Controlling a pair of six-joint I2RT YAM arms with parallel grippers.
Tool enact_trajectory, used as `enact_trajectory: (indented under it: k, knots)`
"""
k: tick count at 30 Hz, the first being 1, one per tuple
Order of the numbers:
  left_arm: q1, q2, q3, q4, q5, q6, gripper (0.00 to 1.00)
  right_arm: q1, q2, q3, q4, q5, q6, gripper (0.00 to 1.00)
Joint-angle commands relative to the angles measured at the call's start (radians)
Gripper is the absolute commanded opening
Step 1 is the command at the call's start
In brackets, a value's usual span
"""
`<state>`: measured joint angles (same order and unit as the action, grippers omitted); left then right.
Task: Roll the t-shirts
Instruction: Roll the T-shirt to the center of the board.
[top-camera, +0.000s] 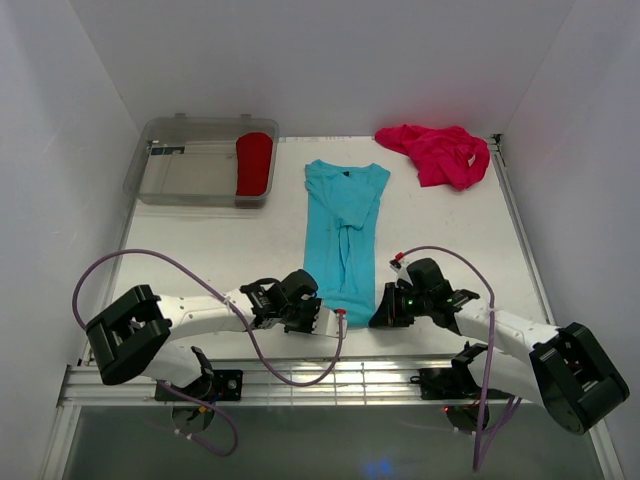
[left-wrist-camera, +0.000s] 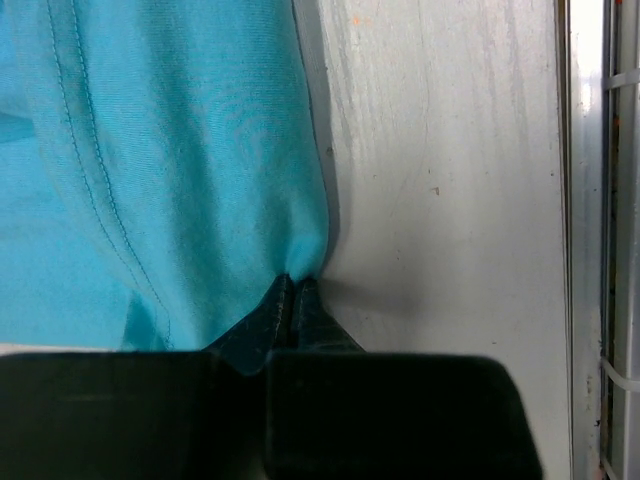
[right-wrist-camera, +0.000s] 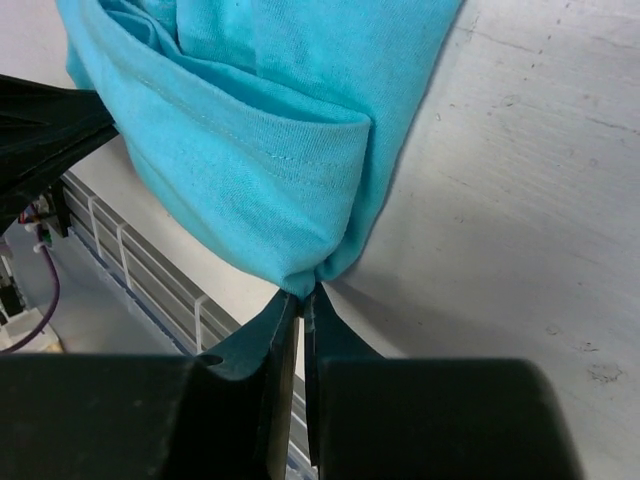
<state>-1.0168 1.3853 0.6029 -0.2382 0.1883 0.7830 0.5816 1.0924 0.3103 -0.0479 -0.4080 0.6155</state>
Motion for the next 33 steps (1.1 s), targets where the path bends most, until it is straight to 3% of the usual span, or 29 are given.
enact_trajectory:
  k: [1, 6, 12, 14, 15, 19, 21, 30, 33]
  knots:
    - [0.0, 0.017, -0.025, -0.035, -0.042, 0.016, 0.0, -0.022, -0.028, -0.017, 0.02, -0.014, -0.022, 0.08]
    - [0.007, -0.025, -0.029, -0.096, -0.064, 0.064, 0.0, -0.062, -0.08, -0.017, -0.09, -0.009, -0.091, 0.08]
    - [0.021, -0.032, 0.011, -0.188, 0.106, 0.029, 0.01, -0.062, -0.084, -0.031, -0.04, -0.086, -0.128, 0.1]
    - [0.021, -0.02, 0.021, -0.179, 0.106, 0.015, 0.06, -0.062, -0.097, -0.019, -0.033, -0.084, -0.146, 0.15]
    - [0.021, -0.023, 0.023, -0.174, 0.099, 0.012, 0.11, -0.062, -0.114, -0.014, -0.036, -0.077, -0.149, 0.23]
    - [0.02, -0.046, 0.001, -0.136, 0.071, 0.028, 0.42, -0.062, -0.152, 0.003, -0.058, -0.063, -0.174, 0.44]
    - [0.021, -0.051, 0.004, -0.139, 0.069, 0.025, 0.45, -0.063, -0.178, 0.027, -0.11, -0.043, -0.213, 0.52]
    - [0.02, -0.117, 0.204, -0.294, 0.086, -0.047, 0.52, -0.063, -0.353, 0.289, -0.289, 0.076, -0.457, 0.53]
    - [0.02, -0.158, 0.187, -0.309, 0.095, -0.044, 0.52, -0.063, -0.429, 0.34, -0.285, 0.149, -0.537, 0.53]
